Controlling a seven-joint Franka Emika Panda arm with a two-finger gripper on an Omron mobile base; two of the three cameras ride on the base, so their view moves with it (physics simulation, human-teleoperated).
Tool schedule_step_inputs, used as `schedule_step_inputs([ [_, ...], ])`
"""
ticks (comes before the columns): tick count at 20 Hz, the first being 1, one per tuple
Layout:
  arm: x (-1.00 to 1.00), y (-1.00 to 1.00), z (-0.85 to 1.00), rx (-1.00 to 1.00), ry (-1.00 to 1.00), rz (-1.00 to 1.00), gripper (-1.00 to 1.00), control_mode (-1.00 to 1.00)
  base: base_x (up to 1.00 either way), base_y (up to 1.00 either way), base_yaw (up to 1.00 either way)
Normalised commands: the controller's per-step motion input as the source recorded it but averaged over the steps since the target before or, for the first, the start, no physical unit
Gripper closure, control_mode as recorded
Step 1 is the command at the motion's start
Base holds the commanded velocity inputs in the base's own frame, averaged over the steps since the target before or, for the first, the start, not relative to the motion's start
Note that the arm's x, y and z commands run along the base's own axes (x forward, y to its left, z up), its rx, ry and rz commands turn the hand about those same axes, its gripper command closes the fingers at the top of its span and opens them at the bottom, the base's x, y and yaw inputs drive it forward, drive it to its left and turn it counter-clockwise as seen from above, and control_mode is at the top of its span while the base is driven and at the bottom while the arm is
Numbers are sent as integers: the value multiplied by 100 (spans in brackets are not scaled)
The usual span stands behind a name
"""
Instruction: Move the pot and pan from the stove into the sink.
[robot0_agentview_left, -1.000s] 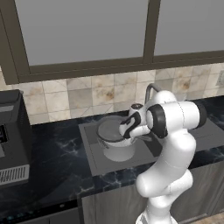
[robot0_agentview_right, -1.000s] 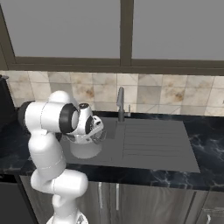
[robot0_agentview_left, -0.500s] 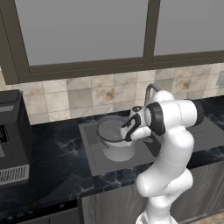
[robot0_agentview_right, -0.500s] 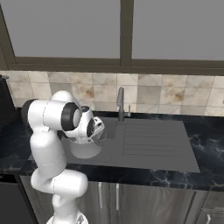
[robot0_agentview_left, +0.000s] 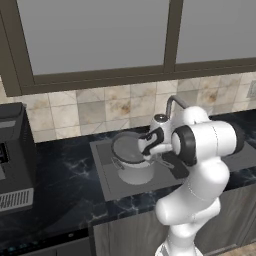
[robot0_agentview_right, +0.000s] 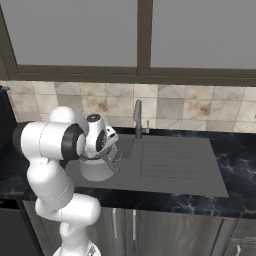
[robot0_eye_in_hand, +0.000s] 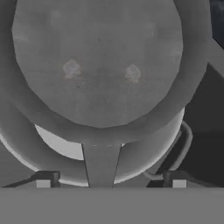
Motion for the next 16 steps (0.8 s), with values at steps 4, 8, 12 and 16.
schedule_step_inputs([
  [4, -30, 0, 92, 6, -11, 1, -100, -100, 0, 0, 0],
  [8, -49, 0, 94, 5, -11, 2, -100, -100, 0, 0, 0],
  [12, -68, -1, 81, 4, -5, 0, -100, -100, 0, 0, 0],
  [16, -92, 0, 68, 0, -6, 4, -100, -100, 0, 0, 0],
])
